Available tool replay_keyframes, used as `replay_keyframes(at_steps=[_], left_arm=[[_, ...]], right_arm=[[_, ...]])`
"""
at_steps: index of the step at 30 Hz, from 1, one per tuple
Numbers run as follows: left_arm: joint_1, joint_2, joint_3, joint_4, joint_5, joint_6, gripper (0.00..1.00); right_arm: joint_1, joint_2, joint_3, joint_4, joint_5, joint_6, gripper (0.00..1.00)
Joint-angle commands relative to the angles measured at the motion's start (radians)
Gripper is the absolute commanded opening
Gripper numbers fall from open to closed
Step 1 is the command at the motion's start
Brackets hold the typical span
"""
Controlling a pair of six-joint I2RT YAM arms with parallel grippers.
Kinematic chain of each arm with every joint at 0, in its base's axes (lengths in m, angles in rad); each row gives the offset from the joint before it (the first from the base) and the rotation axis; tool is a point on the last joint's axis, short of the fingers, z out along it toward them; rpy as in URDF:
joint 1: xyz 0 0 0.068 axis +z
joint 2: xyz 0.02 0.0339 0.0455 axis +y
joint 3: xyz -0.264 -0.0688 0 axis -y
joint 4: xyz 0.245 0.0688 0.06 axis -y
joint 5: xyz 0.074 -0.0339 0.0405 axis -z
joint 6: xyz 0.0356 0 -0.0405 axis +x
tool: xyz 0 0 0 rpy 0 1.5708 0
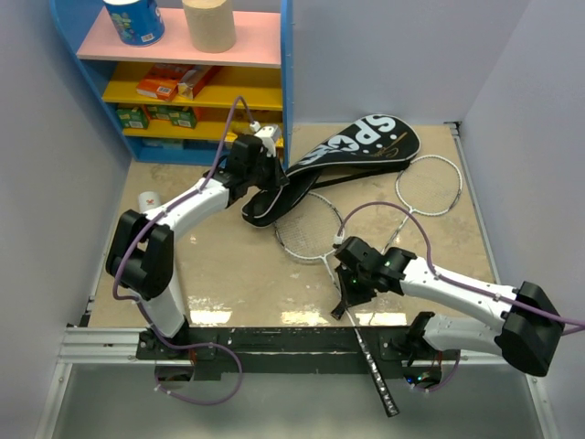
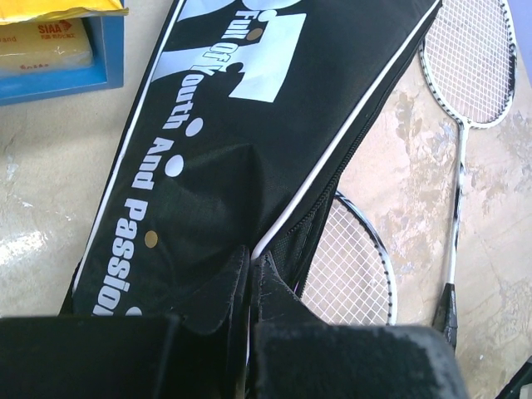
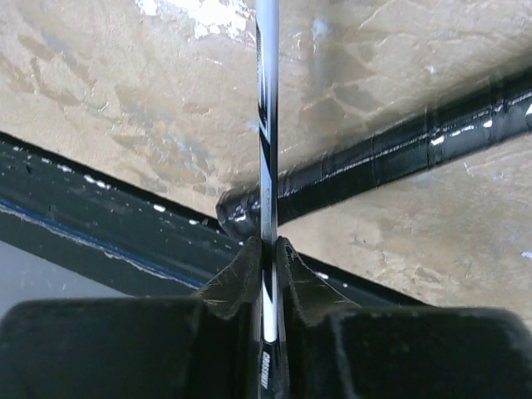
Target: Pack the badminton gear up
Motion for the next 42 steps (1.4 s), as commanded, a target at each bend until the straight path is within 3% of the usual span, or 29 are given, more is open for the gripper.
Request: replay_keyframes(at_steps=[1,5,9,21,24,25,29,36,42], left_arm=[[-0.007,-0.047,-0.021,0.076,-0.009,0.006,0.00],[-0.007,-0.056,-0.028,0.072,0.005,0.016,0.00],[-0.007,-0.060,-0.029,0.067,0.008,0.029,0.00],[-0.005,-0.080,-0.054,0.039,-0.007,0.077,0.00],[-0.002,-0.082,-0.054,0.035,-0.007,0.085,0.00],[-0.002,-0.082,-0.054,0.032,-0.007,0.085,0.00],[0.001,-0.086,-0.052,0.032,-0.003,0.088,0.00],[0.008,-0.093,-0.034,0.009,-0.036,0.089,0.00],[0.013,-0.047,0.066,-0.034,-0.050,0.098,0.00]], right_arm=[[0.009,0.024,0.017,0.069,0.033,0.033,0.18],[0.012,0.048,0.047,0.076,0.066,0.041,0.32],[0.015,0.097,0.085,0.082,0.114,0.044,0.36],[0.027,0.246,0.074,0.171,0.162,0.033,0.37],[0.033,0.266,0.053,0.194,0.168,0.044,0.29],[0.038,0.269,0.048,0.197,0.171,0.045,0.19],[0.044,0.285,0.039,0.198,0.180,0.049,0.00],[0.055,0.165,0.062,0.114,0.225,0.085,0.00],[0.079,0.044,0.085,-0.060,0.211,0.107,0.00]])
